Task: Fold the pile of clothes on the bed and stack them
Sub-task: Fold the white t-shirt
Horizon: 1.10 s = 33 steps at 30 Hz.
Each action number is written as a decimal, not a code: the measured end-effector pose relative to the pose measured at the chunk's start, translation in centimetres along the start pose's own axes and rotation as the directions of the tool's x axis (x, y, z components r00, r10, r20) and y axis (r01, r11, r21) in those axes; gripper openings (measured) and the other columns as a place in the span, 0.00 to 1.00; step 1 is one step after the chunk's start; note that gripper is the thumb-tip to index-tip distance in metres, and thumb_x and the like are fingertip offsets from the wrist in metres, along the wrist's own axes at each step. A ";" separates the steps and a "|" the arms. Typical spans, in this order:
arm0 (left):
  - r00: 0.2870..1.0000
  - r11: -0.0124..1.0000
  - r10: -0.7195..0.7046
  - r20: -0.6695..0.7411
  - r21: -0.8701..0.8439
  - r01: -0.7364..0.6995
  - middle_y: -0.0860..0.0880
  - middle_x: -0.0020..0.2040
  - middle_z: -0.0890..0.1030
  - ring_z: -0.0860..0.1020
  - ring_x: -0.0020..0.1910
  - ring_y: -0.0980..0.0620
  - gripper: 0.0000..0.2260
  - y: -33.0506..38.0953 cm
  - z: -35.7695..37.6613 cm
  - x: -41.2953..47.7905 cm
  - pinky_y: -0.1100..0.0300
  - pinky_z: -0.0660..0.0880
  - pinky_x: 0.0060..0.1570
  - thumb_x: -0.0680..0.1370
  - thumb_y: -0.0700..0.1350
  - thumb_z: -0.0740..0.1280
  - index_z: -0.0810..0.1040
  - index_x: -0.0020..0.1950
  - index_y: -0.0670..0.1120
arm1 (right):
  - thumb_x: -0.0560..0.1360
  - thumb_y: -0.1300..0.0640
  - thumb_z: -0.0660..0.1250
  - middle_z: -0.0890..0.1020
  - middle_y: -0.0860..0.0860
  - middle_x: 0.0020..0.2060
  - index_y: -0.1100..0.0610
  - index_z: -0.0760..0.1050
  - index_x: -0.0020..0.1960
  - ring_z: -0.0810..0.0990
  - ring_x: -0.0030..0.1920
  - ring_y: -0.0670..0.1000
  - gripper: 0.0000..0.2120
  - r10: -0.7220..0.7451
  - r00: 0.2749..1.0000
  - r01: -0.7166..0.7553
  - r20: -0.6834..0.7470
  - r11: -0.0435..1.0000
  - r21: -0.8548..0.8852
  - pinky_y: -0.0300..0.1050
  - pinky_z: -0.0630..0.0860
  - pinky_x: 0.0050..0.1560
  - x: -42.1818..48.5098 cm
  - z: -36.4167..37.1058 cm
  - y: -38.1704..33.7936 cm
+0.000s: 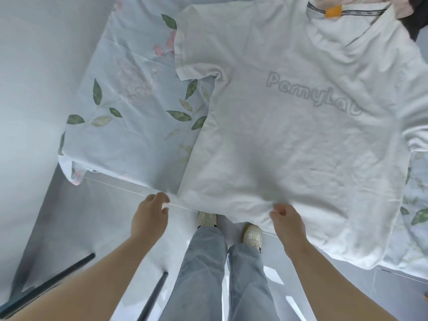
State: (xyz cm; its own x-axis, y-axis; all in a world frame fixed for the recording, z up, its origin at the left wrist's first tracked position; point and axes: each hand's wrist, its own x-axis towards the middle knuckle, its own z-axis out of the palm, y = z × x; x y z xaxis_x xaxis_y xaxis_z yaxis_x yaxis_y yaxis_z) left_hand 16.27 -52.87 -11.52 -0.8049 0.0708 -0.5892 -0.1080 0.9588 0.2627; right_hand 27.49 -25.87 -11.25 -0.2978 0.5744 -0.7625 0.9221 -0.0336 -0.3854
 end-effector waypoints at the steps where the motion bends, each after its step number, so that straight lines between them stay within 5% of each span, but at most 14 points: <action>1: 0.998 0.994 0.023 -0.053 -0.101 -0.028 0.46 0.58 0.75 0.75 0.55 0.46 0.11 0.8 -0.2 0.4 0.53 0.72 0.48 0.78 0.42 0.65 0.74 0.59 0.47 | 0.75 0.62 0.61 0.77 0.48 0.45 0.55 0.73 0.57 0.74 0.40 0.48 0.12 0.000 1.000 0.000 -0.016 1.000 -0.020 0.42 0.66 0.36 0.3 0.2 -0.4; 3: 0.990 0.977 0.094 -0.104 -0.183 -0.111 0.47 0.63 0.72 0.73 0.60 0.45 0.17 3.0 -0.4 1.6 0.50 0.72 0.53 0.77 0.47 0.66 0.70 0.66 0.47 | 0.74 0.61 0.60 0.77 0.52 0.53 0.55 0.72 0.60 0.74 0.43 0.52 0.14 -0.018 0.999 0.015 -0.044 0.998 -0.061 0.43 0.66 0.38 0.8 0.4 -1.3; 5: 0.991 0.989 0.135 -0.016 -0.063 -0.136 0.48 0.64 0.70 0.70 0.60 0.44 0.18 5.0 -0.2 2.8 0.51 0.70 0.54 0.78 0.48 0.65 0.68 0.67 0.50 | 0.74 0.61 0.60 0.76 0.54 0.56 0.55 0.72 0.60 0.74 0.45 0.53 0.15 -0.041 0.998 0.036 -0.055 0.995 -0.097 0.43 0.66 0.39 1.2 0.6 -2.0; 8: 0.999 0.994 0.018 0.051 0.111 -0.023 0.50 0.58 0.70 0.69 0.57 0.46 0.14 7.1 -0.6 4.9 0.55 0.63 0.52 0.74 0.46 0.63 0.72 0.60 0.53 | 0.75 0.60 0.61 0.73 0.54 0.58 0.55 0.71 0.61 0.74 0.50 0.54 0.14 -0.052 0.998 0.044 -0.046 0.988 -0.146 0.45 0.69 0.46 1.6 0.5 -3.2; 11: 0.990 0.960 -0.104 0.099 -0.251 0.126 0.51 0.50 0.70 0.72 0.47 0.48 0.11 10.0 -2.1 7.9 0.56 0.69 0.47 0.73 0.47 0.63 0.72 0.55 0.51 | 0.75 0.59 0.61 0.69 0.54 0.64 0.54 0.69 0.66 0.71 0.61 0.57 0.18 -0.109 0.992 0.094 -0.060 0.974 -0.208 0.50 0.69 0.60 2.5 -0.1 -5.3; 14: 0.988 0.847 -0.125 0.091 -0.509 0.154 0.49 0.37 0.72 0.71 0.33 0.51 0.06 13.3 -3.4 11.3 0.60 0.64 0.31 0.73 0.46 0.64 0.69 0.48 0.48 | 0.75 0.59 0.61 0.66 0.52 0.70 0.52 0.66 0.69 0.65 0.68 0.57 0.22 -0.192 0.978 0.165 -0.077 0.949 -0.267 0.52 0.62 0.66 4.7 -1.1 -8.7; 16: 0.976 0.749 -0.189 0.104 -0.628 0.212 0.49 0.34 0.71 0.69 0.31 0.51 0.06 15.5 -4.3 13.6 0.60 0.66 0.30 0.74 0.47 0.64 0.70 0.45 0.46 | 0.76 0.57 0.61 0.63 0.50 0.72 0.52 0.63 0.72 0.62 0.70 0.56 0.25 -0.248 0.968 0.222 -0.046 0.924 -0.310 0.54 0.60 0.68 6.9 -2.0 -11.5; 18: 0.943 0.542 -0.267 0.197 -0.779 0.316 0.46 0.38 0.73 0.72 0.36 0.49 0.09 17.7 -5.5 15.9 0.57 0.73 0.39 0.74 0.48 0.65 0.73 0.47 0.43 | 0.76 0.57 0.60 0.59 0.49 0.74 0.52 0.60 0.74 0.60 0.72 0.55 0.27 -0.289 0.957 0.272 -0.004 0.907 -0.322 0.55 0.61 0.70 9.3 -2.9 -14.3; 21: 0.890 0.183 -0.331 0.312 -0.905 0.385 0.47 0.37 0.71 0.69 0.35 0.51 0.10 20.5 -7.2 18.7 0.58 0.68 0.40 0.74 0.49 0.69 0.73 0.41 0.44 | 0.76 0.56 0.60 0.55 0.50 0.76 0.52 0.55 0.76 0.57 0.74 0.53 0.30 -0.338 0.939 0.338 0.064 0.875 -0.346 0.56 0.62 0.70 12.8 -4.6 -17.7; 23: 0.879 0.051 -0.355 0.319 -0.932 0.359 0.48 0.39 0.72 0.71 0.37 0.52 0.11 21.8 -8.1 20.2 0.60 0.70 0.42 0.74 0.51 0.70 0.72 0.39 0.46 | 0.76 0.55 0.60 0.52 0.50 0.77 0.52 0.53 0.76 0.55 0.75 0.52 0.31 -0.365 0.925 0.377 0.103 0.853 -0.361 0.55 0.62 0.70 14.8 -5.5 -19.7; 30: 0.886 -0.159 -0.383 0.260 -0.964 0.214 0.47 0.54 0.81 0.81 0.50 0.50 0.18 22.2 -10.2 24.4 0.59 0.78 0.48 0.74 0.52 0.70 0.76 0.60 0.47 | 0.76 0.51 0.64 0.41 0.48 0.77 0.44 0.49 0.77 0.42 0.77 0.52 0.35 -0.255 0.911 0.377 0.325 0.835 -0.401 0.52 0.52 0.75 18.8 -5.7 -23.6; 33: 0.856 -0.074 -0.458 0.238 -0.970 0.230 0.48 0.52 0.80 0.81 0.48 0.49 0.18 21.6 -11.7 26.3 0.58 0.80 0.40 0.70 0.53 0.73 0.76 0.57 0.48 | 0.75 0.51 0.65 0.39 0.46 0.77 0.42 0.50 0.77 0.40 0.76 0.51 0.36 -0.210 0.905 0.354 0.370 0.854 -0.381 0.53 0.51 0.75 19.1 -6.0 -23.7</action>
State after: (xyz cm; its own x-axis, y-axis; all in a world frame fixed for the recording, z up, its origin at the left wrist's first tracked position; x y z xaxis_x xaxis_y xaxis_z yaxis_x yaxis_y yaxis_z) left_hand -14.04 -33.50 -12.44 -0.5007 -0.3132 -0.8069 -0.7434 -0.3219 0.5863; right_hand 1.44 -9.17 -13.53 -0.5541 0.2243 -0.8017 0.7767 0.4858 -0.4009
